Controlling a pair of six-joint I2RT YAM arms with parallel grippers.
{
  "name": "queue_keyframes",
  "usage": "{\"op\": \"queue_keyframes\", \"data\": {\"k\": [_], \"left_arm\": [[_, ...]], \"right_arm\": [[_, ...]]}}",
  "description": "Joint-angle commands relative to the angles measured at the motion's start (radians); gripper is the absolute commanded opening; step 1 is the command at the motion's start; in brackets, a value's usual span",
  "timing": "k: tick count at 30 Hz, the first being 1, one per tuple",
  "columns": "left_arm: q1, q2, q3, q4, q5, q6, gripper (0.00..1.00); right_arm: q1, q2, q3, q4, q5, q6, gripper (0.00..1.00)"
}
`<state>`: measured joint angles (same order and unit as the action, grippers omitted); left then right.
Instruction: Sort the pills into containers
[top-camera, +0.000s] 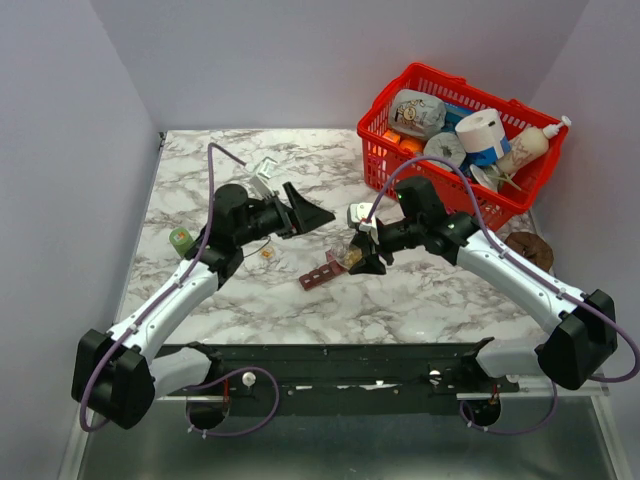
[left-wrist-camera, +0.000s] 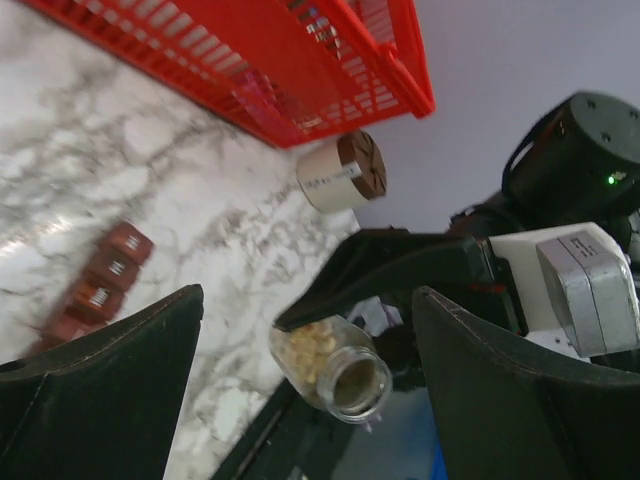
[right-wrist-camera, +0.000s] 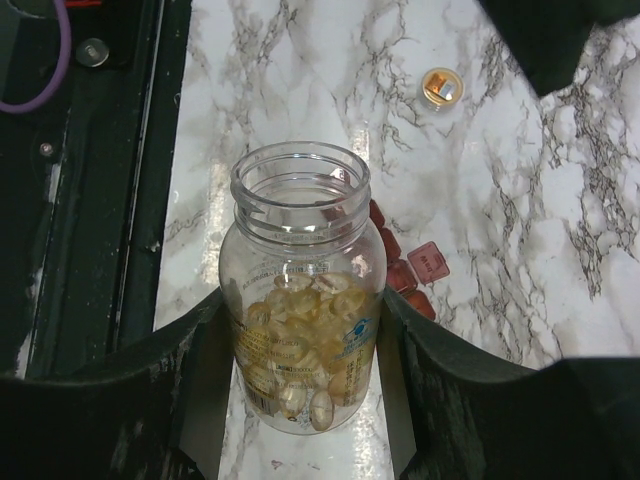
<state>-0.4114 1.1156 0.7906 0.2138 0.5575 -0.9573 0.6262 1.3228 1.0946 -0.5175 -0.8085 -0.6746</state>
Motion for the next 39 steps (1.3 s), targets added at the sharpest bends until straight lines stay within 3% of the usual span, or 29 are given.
{"op": "queue_keyframes", "data": {"k": [1, 9, 13, 26, 31, 38, 39], "left_arm": [[-0.113, 0.01, 0.113, -0.179, -0.014, 0.012, 0.91], [-0.155, 0.029, 0.139, -0.29, -0.031, 0.072, 0.8], [-0.176, 0.065, 0.186, -0.421, -0.068, 0.141, 0.79], [-0.236, 0.121, 0.233, -0.485, -0.057, 0.161, 0.77], [-0.263, 0.139, 0.257, -0.51, -0.074, 0.155, 0.7], [-0.276, 0.165, 0.271, -0.496, -0.077, 0.124, 0.52], [-0.277, 0.167, 0.271, -0.492, -0.065, 0.12, 0.43]], "right_arm": [[-0.005, -0.007, 0.005, 0.001, 0.002, -0.014, 0.13], [-0.006, 0.003, 0.013, 0.007, 0.012, -0.002, 0.13], [-0.008, 0.006, 0.016, 0.008, 0.014, 0.003, 0.14], [-0.017, 0.016, 0.013, 0.022, 0.042, 0.013, 0.14], [-0.017, 0.021, 0.017, 0.025, 0.046, 0.017, 0.13], [-0.017, 0.015, 0.008, 0.031, 0.054, 0.013, 0.14], [-0.017, 0.013, 0.005, 0.034, 0.054, 0.015, 0.14]]}}
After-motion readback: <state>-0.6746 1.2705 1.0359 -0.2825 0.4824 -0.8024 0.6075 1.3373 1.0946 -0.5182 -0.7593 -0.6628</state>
